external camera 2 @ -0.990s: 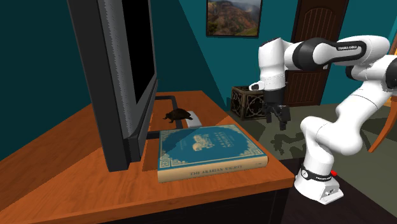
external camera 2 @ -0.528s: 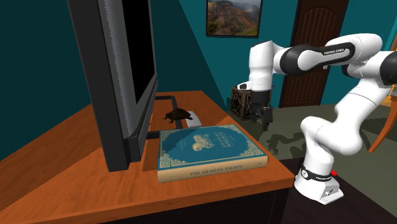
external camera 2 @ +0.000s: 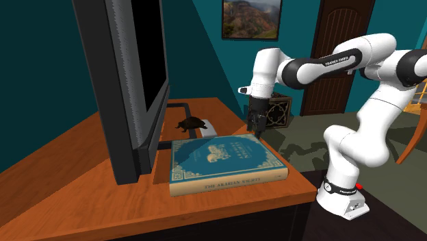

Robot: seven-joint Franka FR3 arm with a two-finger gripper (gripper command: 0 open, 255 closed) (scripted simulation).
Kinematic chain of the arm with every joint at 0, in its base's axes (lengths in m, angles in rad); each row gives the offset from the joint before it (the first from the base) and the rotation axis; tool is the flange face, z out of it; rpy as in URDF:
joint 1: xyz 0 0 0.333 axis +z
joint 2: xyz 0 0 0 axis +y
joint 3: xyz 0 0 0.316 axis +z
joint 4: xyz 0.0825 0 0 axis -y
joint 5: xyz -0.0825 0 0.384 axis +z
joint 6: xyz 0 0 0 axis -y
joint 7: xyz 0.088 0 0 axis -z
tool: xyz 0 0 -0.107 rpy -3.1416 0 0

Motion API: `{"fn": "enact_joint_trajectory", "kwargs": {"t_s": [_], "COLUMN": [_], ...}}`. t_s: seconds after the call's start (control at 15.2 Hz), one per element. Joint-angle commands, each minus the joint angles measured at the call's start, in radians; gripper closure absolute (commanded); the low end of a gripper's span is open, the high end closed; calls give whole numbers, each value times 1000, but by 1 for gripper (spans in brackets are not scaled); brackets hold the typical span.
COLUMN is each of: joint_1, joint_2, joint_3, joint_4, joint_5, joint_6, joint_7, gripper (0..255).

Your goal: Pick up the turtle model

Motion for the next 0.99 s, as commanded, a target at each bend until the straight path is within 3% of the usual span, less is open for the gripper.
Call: {"fn": "enact_joint_trajectory", "kwargs": {"t_s": [0.0, 0.92], "joint_1": [-5, -29], "joint_2": [45, 348], "joint_3": [-8, -70], "joint_4": [31, 308], "joint_5": [-6, 5], "joint_6": [66, 427], "joint_7": [-5, -51], "gripper": [0, 0]}}
